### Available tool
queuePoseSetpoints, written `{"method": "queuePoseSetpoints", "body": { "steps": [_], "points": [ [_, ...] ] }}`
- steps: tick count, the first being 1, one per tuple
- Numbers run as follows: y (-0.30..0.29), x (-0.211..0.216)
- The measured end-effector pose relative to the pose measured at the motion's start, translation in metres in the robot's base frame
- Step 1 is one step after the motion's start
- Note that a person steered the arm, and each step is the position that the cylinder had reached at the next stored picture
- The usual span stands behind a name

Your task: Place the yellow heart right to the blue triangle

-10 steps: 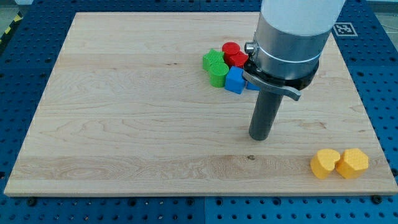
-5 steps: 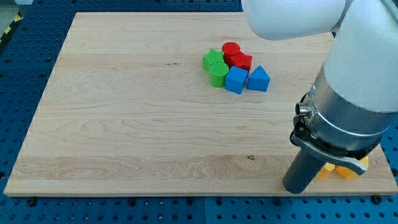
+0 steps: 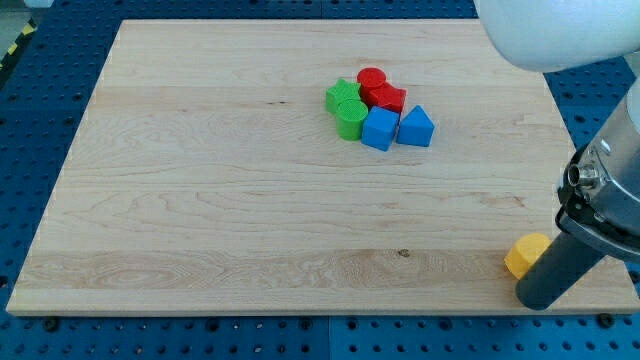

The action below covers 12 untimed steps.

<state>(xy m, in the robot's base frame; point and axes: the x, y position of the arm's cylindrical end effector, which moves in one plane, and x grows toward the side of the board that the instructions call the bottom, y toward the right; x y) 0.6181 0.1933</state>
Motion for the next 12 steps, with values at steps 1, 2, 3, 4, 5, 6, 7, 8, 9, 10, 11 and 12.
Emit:
{"method": "queuePoseSetpoints", "body": {
  "steps": [1,2,3,4,5,6,7,8,9,10,11,12],
  "points": [
    [0.0,-0.003],
    [0.0,-0.003],
    [-0.013,-0.019],
    [-0.012,-0.021],
    [0.003,-0.011],
    [0.02,-0.001],
    [0.048,-0.008],
    [0.05,-0.033],
    [0.041,-0.037],
    [0.037,-0.037],
    [0.027,-0.029],
    [0.016,-0.029]
  ]
}}
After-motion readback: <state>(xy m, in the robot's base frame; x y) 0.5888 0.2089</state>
